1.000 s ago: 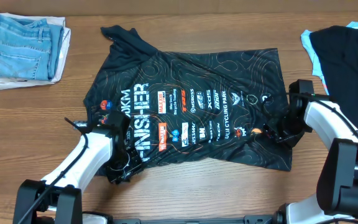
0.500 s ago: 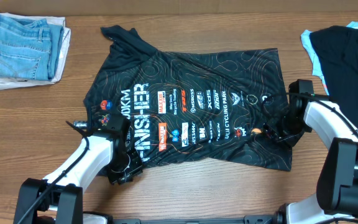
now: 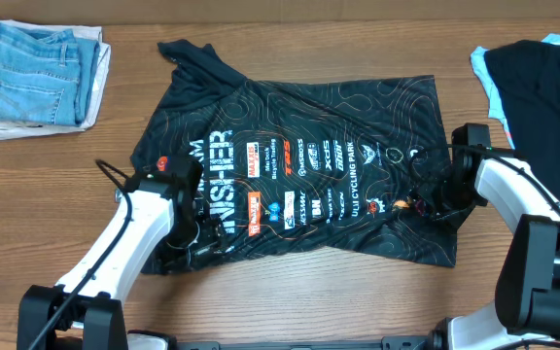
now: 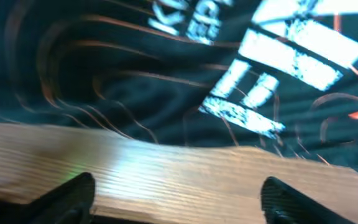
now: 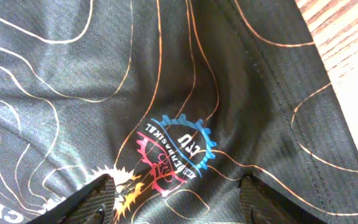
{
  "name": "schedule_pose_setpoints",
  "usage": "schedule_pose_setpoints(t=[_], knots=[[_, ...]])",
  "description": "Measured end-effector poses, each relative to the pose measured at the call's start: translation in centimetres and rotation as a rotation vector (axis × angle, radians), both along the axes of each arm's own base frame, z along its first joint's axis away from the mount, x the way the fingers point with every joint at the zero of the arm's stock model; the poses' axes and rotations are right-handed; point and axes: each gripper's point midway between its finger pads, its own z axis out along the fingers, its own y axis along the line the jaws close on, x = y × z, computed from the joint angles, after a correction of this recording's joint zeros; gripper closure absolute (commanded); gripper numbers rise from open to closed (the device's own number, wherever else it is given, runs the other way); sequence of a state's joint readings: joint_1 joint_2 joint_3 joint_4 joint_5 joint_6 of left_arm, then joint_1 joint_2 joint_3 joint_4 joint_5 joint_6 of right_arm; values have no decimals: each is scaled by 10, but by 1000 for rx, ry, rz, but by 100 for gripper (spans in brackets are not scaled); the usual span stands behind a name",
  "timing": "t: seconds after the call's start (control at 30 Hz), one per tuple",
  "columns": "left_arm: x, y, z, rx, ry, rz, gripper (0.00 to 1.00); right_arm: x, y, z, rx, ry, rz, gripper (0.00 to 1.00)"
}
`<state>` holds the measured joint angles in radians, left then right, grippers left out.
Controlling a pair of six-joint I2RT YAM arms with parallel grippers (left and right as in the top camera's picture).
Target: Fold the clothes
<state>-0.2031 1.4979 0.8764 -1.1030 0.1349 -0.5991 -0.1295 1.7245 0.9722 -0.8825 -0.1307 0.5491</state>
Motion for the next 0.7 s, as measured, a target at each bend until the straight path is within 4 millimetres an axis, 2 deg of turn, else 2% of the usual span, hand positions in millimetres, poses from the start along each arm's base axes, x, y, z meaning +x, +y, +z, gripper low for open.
schedule_pose_setpoints(t=[0.17,0.37,0.5,0.53,0.6,0.7], knots=[[9,8,-10,44,-50,-6,18,0,0,0,0,1,0,32],[-7,11,-31,57,-6,-3,37,-2,0,-2,1,8,0,37],[-13,13,-38,65,26,-5,57,-5,1,-3,2,13,-1,47],[-12,13,-39,64,25,-5,70,-5,1,-3,2,14,0,51],[-10,12,-42,65,25,-4,78,-5,1,-3,2,14,-2,53],[-9,12,-47,59,41,4,91,-5,1,-3,1,14,-3,64]])
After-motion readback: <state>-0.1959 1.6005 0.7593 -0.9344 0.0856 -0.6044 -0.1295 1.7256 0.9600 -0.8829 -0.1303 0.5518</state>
